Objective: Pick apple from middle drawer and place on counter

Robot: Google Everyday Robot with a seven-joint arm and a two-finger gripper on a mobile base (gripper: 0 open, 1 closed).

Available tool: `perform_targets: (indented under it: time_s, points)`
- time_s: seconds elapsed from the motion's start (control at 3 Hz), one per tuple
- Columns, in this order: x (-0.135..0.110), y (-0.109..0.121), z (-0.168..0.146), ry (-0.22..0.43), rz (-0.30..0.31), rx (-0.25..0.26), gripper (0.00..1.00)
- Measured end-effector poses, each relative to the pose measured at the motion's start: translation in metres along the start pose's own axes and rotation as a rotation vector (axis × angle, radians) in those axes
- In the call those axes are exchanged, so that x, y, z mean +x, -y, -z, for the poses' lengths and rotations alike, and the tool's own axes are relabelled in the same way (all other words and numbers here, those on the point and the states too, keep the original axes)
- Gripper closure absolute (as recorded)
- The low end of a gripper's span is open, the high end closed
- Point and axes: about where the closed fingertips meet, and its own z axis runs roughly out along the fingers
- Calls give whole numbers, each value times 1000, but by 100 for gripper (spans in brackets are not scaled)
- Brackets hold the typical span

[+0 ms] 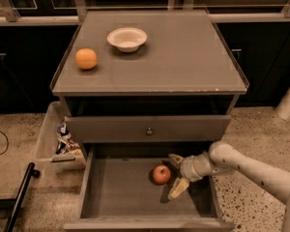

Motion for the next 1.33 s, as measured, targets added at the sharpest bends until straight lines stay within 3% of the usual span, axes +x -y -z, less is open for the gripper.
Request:
perform_targets:
  time_s: [0.67,1.33]
  points:
    - [3,1,-18,62,-1,10,0]
    - [-12,11,-21,110,26,-1,0]
